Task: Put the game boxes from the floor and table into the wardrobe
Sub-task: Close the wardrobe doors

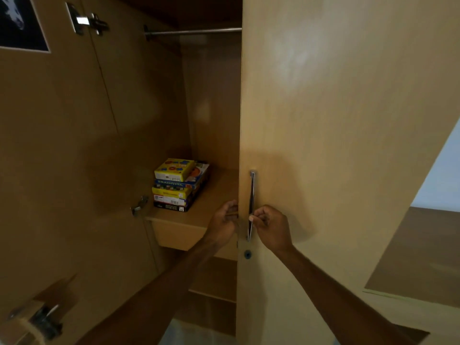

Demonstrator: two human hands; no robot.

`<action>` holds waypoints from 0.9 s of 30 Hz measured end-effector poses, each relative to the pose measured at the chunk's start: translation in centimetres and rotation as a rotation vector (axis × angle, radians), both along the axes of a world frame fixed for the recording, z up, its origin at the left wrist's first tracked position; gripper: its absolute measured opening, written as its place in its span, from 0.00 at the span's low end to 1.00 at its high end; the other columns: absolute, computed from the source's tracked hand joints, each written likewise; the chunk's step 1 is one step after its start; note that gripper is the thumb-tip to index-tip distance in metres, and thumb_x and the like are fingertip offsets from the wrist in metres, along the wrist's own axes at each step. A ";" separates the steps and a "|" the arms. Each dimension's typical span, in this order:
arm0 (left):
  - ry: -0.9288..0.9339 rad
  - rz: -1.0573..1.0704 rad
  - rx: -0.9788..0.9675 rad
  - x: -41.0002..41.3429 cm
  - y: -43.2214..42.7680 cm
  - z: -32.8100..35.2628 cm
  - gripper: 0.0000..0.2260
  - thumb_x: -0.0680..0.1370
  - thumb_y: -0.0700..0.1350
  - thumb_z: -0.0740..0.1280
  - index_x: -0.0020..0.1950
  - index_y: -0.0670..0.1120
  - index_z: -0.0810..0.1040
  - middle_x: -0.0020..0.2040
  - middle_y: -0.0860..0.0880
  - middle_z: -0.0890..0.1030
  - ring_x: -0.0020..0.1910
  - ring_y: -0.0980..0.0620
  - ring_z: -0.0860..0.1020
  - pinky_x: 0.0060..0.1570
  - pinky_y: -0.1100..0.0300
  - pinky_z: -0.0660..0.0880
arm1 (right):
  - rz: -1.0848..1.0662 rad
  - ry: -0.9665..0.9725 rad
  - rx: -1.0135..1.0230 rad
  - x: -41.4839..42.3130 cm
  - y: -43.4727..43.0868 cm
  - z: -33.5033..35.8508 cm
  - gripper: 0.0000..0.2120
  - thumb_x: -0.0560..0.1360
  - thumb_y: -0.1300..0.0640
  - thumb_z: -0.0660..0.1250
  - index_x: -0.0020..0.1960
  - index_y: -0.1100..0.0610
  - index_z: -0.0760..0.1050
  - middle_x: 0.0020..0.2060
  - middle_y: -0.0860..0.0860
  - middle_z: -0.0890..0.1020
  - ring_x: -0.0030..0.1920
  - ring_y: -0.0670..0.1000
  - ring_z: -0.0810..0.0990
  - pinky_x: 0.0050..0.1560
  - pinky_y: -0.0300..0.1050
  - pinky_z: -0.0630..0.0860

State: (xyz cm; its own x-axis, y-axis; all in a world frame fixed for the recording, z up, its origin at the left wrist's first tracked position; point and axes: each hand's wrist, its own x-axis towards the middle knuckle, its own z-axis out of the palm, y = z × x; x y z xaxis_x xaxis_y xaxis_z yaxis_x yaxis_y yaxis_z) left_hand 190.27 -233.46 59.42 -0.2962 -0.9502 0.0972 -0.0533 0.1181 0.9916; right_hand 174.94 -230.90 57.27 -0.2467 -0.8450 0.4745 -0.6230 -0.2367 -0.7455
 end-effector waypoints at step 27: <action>-0.084 0.189 -0.002 2.9 -3.3 -3.7 0.17 0.75 0.27 0.64 0.62 0.39 0.75 0.51 0.45 0.79 0.48 0.50 0.77 0.46 0.61 0.76 | 0.080 -0.066 0.029 -0.3 -2.6 -2.4 0.04 0.75 0.58 0.68 0.48 0.53 0.79 0.40 0.44 0.83 0.41 0.41 0.81 0.41 0.37 0.78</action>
